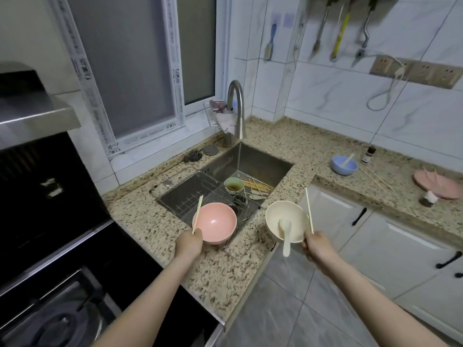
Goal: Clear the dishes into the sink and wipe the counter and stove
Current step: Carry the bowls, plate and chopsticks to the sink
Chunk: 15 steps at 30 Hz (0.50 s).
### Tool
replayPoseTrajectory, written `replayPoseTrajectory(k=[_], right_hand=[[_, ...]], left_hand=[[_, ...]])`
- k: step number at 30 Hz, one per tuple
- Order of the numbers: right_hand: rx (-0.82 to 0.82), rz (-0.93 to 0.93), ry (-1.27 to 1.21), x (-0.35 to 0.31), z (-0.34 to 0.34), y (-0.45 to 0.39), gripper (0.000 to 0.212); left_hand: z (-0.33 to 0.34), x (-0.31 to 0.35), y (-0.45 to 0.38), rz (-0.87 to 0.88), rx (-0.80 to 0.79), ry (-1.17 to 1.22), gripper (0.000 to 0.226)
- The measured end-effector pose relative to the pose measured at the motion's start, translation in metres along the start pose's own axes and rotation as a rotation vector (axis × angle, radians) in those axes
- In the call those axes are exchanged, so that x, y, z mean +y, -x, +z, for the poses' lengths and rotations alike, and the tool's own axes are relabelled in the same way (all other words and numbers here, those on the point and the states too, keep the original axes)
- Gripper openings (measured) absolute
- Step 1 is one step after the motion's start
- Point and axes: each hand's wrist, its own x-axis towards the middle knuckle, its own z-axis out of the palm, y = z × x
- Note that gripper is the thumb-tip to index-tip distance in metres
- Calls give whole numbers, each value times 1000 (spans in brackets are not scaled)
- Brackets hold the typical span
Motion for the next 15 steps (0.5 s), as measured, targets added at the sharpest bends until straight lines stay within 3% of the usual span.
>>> replayPoseTrajectory(k=[8, 15], right_hand=[[-113, -53, 25, -26, 21, -115, 39], [-345, -237, 300, -65, 31, -217, 29]], left_hand=[[36, 20, -59, -105, 130, 33, 37], [71, 51, -114, -297, 245, 100, 41]])
